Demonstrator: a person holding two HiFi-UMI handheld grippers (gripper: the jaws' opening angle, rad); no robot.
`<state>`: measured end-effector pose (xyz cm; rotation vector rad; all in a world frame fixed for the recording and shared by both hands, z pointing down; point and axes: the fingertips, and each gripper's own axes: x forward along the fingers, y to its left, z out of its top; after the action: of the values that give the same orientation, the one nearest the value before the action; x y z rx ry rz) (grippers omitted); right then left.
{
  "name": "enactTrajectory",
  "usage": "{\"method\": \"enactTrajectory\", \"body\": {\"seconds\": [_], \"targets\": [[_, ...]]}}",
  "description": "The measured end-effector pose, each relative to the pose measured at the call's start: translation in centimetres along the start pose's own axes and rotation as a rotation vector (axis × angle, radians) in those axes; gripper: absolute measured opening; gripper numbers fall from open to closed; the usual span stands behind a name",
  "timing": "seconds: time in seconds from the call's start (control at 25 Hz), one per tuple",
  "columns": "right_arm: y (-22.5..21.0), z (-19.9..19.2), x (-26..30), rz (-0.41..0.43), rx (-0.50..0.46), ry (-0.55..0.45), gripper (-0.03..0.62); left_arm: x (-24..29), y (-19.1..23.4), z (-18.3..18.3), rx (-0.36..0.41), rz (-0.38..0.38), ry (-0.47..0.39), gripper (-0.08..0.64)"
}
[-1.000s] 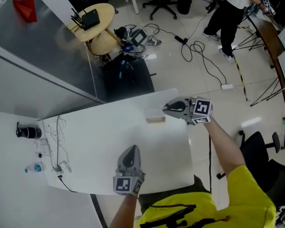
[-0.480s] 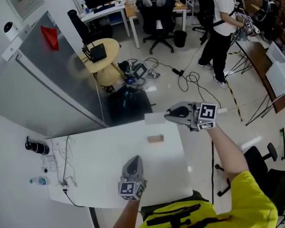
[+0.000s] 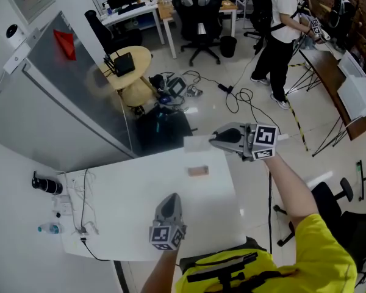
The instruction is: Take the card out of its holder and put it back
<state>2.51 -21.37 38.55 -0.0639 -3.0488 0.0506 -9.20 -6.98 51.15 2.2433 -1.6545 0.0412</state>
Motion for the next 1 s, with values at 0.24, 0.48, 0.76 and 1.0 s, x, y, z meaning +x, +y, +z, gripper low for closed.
{"method": "enactTrajectory", "body": {"seconds": [0.24, 0.48, 0.76, 1.0], "targets": [[-0.2, -0.3, -0.1, -0.003, 0.005, 0.006, 0.017, 0.5, -0.1, 0.3, 0.006, -0.004, -0.006, 0.003], [-0.4, -4.3, 0.5, 0.008, 0.052, 0.05, 0.017, 0.7, -0.3, -0.8, 0.008, -0.007, 0.021, 0.003], [-0.8, -13.2, 2.6, 0.012, 0.135, 0.129, 0.017, 0.4, 1.1, -3.1, -0.018, 0.02, 0.082, 0.003], [-0.7, -18.1, 3.7, 0.032, 0.178, 0.15, 0.017, 1.0, 0.8, -3.4, -0.011, 0.017, 0.1, 0.003]]}}
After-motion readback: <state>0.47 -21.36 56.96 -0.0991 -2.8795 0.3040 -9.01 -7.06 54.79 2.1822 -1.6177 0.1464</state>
